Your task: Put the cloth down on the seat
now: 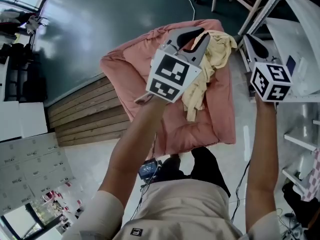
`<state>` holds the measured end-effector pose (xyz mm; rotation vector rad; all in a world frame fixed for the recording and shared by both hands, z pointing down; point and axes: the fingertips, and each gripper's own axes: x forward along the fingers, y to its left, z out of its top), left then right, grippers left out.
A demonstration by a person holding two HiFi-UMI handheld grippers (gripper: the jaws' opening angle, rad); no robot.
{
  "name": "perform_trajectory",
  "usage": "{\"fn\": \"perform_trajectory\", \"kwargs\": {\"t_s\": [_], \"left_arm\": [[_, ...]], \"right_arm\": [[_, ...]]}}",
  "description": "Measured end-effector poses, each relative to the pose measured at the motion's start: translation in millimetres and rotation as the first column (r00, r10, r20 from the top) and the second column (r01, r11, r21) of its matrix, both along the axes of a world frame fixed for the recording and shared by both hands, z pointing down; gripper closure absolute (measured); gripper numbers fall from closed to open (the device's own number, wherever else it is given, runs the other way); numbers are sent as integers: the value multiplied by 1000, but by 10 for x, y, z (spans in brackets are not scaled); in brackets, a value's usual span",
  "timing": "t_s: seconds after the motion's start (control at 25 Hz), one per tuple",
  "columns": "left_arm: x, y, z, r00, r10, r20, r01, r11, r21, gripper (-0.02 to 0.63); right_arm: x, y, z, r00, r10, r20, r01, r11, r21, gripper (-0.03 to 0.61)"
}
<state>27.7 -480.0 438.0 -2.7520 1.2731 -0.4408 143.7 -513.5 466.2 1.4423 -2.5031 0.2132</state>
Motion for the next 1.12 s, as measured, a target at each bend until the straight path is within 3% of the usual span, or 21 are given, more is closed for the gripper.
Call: {"fn": "perform_trajectory", "kwargs": {"t_s": [0.6,0.96,1.12], "left_arm": [[-470,1298,-1469,993,51,-110,-38,992,118,595],[-629,2059,-2071,987,93,-134,-64,976,206,597],[-655,2369,-2227,987,106,-121,-80,976,203,597]], "right_arm": [[-500,1531,-1587,993,-117,4,114,979,172,586],[-638,2354,-2173,990,-140,-5,138,969,205,586],[-654,2641,-2350,990,-141,-12,140,963,230,586]]}}
